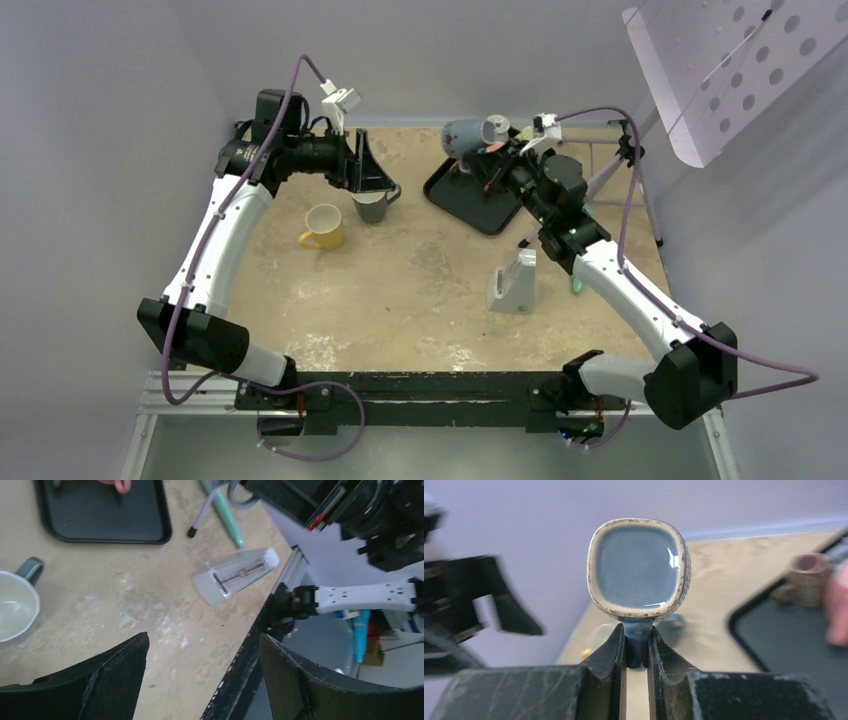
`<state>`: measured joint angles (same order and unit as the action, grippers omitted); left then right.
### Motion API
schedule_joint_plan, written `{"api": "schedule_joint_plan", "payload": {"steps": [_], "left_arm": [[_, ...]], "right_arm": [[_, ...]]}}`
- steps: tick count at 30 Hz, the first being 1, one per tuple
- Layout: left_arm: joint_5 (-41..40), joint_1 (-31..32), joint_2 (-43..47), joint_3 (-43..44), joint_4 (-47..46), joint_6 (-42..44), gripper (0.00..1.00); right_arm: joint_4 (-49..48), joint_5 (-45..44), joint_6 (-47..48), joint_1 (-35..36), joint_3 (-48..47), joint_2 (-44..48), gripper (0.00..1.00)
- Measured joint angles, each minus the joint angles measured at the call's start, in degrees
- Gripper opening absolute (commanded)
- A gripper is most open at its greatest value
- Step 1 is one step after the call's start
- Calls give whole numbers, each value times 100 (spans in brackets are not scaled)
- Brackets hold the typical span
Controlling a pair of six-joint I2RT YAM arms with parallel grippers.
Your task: Turn the mug right side up
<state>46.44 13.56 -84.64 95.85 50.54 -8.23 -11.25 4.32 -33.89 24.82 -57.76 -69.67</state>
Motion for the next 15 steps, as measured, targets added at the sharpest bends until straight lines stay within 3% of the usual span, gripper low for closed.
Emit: {"api": "schedule_joint_plan", "payload": {"steps": [8, 15], "left_arm": [[903, 87, -15, -380, -1556, -1788, 85], [909, 87, -81, -361, -1937, -2059, 79]], "right_arm": [[-1652, 1049, -1169, 754, 92, -378, 0], [-2173, 1493, -1729, 894, 52, -887, 0]]}}
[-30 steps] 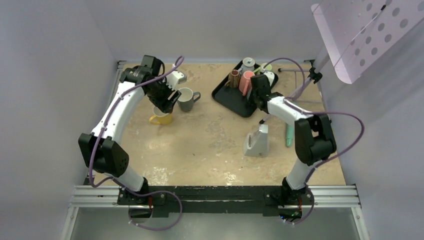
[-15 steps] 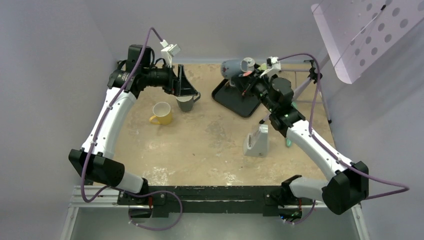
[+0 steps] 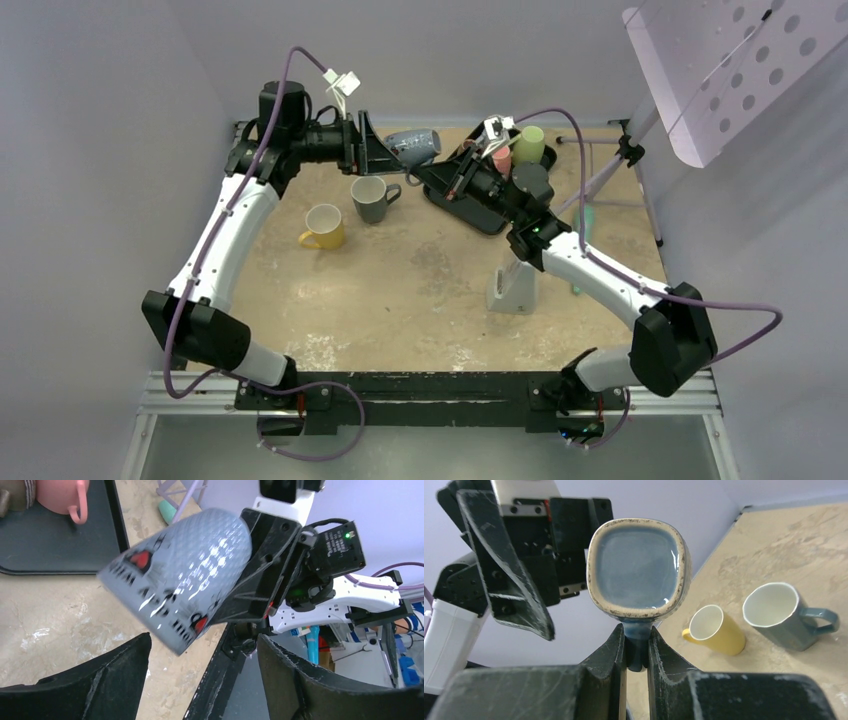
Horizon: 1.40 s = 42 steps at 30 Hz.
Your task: Turn the mug right side up
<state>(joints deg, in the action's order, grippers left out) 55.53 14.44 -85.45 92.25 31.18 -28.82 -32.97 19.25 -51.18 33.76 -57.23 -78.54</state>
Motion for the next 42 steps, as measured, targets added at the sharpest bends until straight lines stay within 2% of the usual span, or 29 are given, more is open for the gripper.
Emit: {"api": "schedule_joint_plan", "payload": {"steps": [4, 6, 9, 14, 16, 17, 19, 21, 22, 23, 25, 28, 32, 37, 42], "left_arm": [[-140, 0, -9, 175, 116, 188, 74], [-157, 0, -9, 216, 107, 199, 69], [-103, -4, -9, 138, -96, 9, 46], [70, -105, -13, -258, -813, -498, 0], [188, -131, -11, -313, -1045, -448, 0], [219, -136, -11, -332, -1102, -361, 0], [175, -142, -7, -345, -1058, -188, 0], [4, -138, -4, -321, -752, -2, 0], [-133, -120, -7, -271, -511, 109, 0], [-428, -81, -9, -160, -74, 365, 0], [-957, -28, -9, 33, 570, 903, 0], [-1928, 74, 7, 227, 1360, 1840, 0], [-3064, 522, 140, -201, 2015, 3018, 0], [-3853, 1414, -42, -767, 3003, 4098, 0], [-4688, 1499, -275, -1355, 3150, 4741, 0]], "right_arm": [[-157, 184, -247, 48, 0, -234, 0], [-232, 251, -341, 70, -4, -289, 0], [-376, 391, -503, 70, -109, -413, 0], [-656, 616, -811, 103, -374, -828, 0], [-669, 763, -1097, 103, -415, -1029, 0], [-664, 846, -1237, 103, -452, -1115, 7], [-603, 916, -1344, 105, -505, -1207, 37], [-299, 949, -1139, 122, -592, -1220, 58], [13, 979, -879, 151, -660, -1220, 65], [138, 984, -772, 201, -693, -1220, 67], [839, 852, -278, 284, -907, -1220, 70], [1985, 317, 507, 356, -1333, -1187, 68], [3204, -815, 1281, 85, -1582, -1019, 67], [4004, -2223, 1910, -645, -1738, -1117, 66], [4376, -3672, 2461, -1025, -2328, -1950, 65]]}}
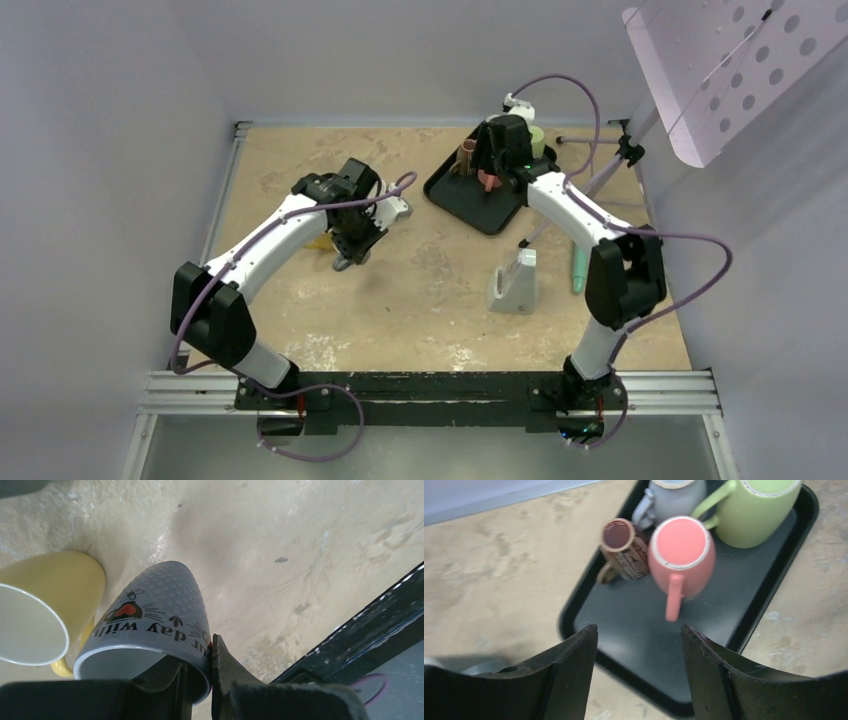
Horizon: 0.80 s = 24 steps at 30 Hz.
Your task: Turn the mug right side up
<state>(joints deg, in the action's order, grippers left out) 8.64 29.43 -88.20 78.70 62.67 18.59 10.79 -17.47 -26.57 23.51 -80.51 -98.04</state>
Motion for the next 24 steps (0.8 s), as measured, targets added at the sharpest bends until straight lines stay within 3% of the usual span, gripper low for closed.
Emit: {"api": "schedule_joint_plan", "payload": {"steps": [6, 14, 21, 24], "left_arm": [[-310, 105, -164, -608, -315, 452, 0], [-538, 136, -369, -1268, -1005, 935, 0], [-551, 133, -448, -1488, -1241, 1255, 22], [-476, 131, -461, -1480, -1237, 1346, 37]], "right_arm": [[238, -654, 177, -24, -621, -1143, 62], [442, -1010, 175, -70, -1082, -1941, 61], [518, -1040, 153, -243, -1401, -2280, 59], [562, -1010, 151, -330, -1637, -2476, 50]]}}
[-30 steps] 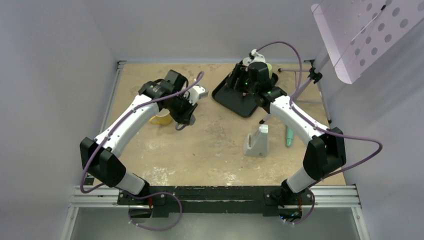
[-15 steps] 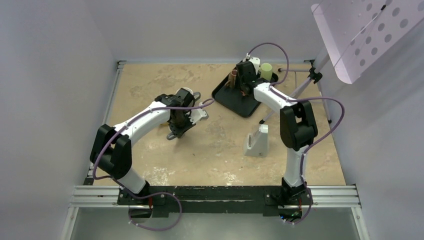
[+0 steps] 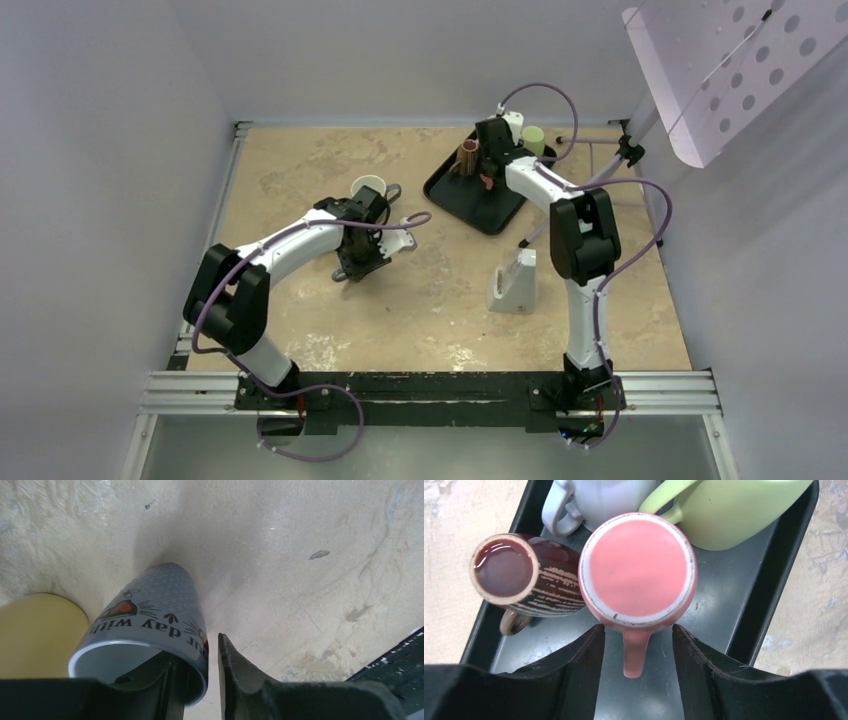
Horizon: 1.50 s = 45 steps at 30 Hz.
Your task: Turn the mug right side up
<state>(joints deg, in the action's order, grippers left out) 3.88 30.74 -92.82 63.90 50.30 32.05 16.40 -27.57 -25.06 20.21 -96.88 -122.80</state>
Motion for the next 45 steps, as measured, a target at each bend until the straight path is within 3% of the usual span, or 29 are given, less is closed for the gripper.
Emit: {"api": "schedule_joint_plan", "payload": {"steps": [3, 8, 13, 18, 22, 27, 29, 33, 36, 42, 45], "left_arm": [[85, -2, -44, 127, 175, 79, 46], [350, -31, -42, 881, 785, 170, 51], [629, -68, 57, 1810, 1419, 155, 60], [778, -243, 101, 2763, 2013, -168, 71], [1172, -579, 101, 3515, 2319, -675, 73], [1550, -953, 101, 4083, 2216, -1414, 90], [1834, -1062, 103, 4249, 2035, -1770, 92], [3206, -1357, 201, 4328, 1088, -3067, 94], [4118, -1537, 313, 4166, -2, -4179, 94], [5200, -1572, 385, 3689, -2031, -6194, 89], [5425, -1572, 304, 3626, -2640, -6767, 83]], "right_arm": [[-4, 31, 11, -52, -85, -129, 31], [44, 216, 33, -120, -87, -173, 0], [-68, 310, 63, -149, 92, -59, 0], [24, 433, 221, -153, 811, 636, 0], [20, 741, 348, -153, 1484, 1685, 0], [-511, 1469, 267, -155, 2221, 3604, 0], [-994, 1904, 114, -153, 2444, 4225, 0], [-2328, 3088, -540, -111, 3018, 5005, 0], [-3115, 3827, -1161, 72, 3270, 5071, 0], [-4148, 4717, -2105, 704, 3508, 4809, 0], [-4513, 4940, -2387, 949, 3519, 4704, 0]]}}
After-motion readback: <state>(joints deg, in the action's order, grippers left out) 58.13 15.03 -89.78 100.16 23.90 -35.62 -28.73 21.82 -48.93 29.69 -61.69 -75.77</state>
